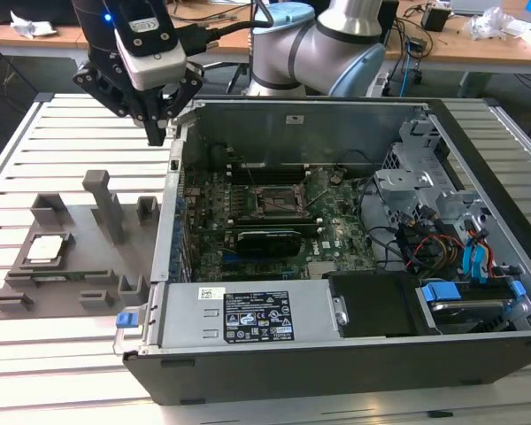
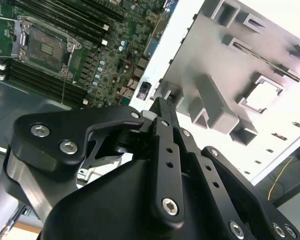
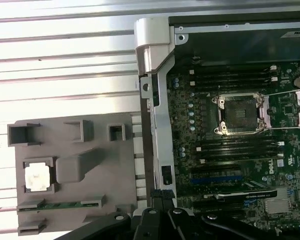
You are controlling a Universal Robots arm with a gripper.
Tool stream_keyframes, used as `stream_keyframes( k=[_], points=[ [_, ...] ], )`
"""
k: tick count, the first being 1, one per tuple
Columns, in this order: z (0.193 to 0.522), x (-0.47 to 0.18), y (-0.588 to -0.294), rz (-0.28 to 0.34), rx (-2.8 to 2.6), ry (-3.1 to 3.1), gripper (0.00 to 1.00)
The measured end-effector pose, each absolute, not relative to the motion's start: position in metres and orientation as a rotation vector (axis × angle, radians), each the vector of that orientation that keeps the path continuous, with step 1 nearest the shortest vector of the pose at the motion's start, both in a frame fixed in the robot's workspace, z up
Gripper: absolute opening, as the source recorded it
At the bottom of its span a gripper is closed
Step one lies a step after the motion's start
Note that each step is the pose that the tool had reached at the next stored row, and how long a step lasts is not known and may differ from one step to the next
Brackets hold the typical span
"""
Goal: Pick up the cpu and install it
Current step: 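Reach for the cpu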
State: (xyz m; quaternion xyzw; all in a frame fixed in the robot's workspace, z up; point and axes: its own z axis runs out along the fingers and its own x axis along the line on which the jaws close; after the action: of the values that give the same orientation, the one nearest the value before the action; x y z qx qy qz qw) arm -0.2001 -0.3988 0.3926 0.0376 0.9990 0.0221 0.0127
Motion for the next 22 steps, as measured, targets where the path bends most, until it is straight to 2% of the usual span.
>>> stream_keyframes(
  k=[22],
  points=[
    [0.392,-0.237,-0.399,0.069,0.117,3.113,0.11]
  ],
)
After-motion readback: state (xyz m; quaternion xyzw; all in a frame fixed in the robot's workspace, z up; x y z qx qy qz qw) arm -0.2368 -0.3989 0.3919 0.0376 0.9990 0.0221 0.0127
